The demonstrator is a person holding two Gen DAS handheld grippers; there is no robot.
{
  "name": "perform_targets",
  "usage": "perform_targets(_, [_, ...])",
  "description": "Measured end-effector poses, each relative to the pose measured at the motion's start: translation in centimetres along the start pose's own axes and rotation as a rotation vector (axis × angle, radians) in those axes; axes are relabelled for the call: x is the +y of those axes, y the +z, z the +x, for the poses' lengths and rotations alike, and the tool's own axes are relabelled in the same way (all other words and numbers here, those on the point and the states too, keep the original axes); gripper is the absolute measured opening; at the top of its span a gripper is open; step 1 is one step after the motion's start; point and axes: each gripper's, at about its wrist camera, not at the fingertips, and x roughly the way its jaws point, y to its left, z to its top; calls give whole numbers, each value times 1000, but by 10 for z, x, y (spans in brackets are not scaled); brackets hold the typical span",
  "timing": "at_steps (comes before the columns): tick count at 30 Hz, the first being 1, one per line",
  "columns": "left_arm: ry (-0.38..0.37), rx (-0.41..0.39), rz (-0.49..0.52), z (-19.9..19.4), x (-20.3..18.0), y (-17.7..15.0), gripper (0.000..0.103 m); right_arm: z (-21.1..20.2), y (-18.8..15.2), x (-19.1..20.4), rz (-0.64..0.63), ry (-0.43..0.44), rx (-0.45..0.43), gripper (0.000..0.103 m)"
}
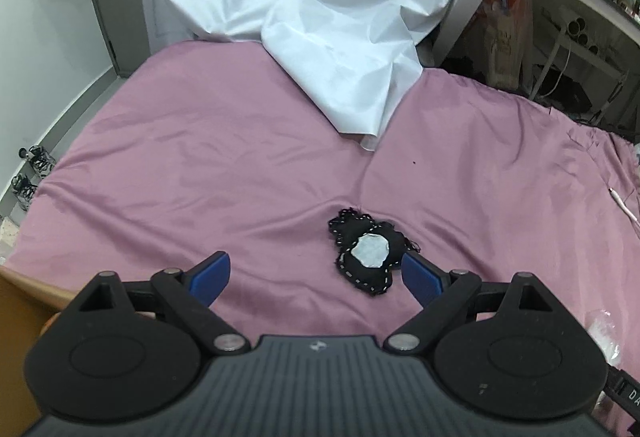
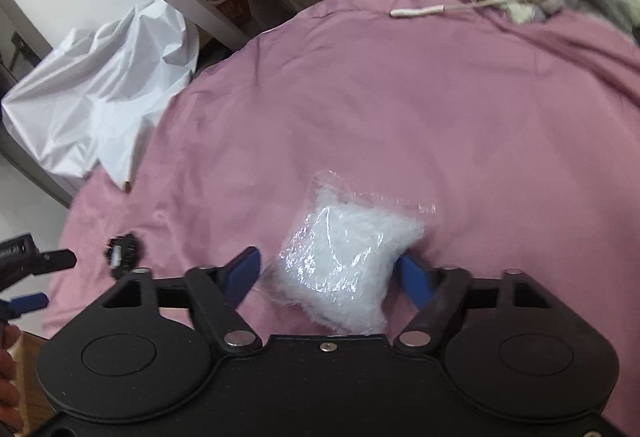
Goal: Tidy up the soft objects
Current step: 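Close the left gripper on the black plush while right grasps the clear bag, then carry the black plush in the left gripper to the box and release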
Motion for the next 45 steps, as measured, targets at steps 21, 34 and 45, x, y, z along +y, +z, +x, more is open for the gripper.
perform_targets(21, [-76,85,27,61,-38,-3,89,8,0,10,-148,-60,-80,47])
perform_targets(34, [-143,47,-1,21,-18,-10,21,-4,-3,27,-224,-84,-84,47])
perform_targets(45, [-180,-5,-9,-40,7,-13,20,-30,-8,42,-225,-37,-94,46])
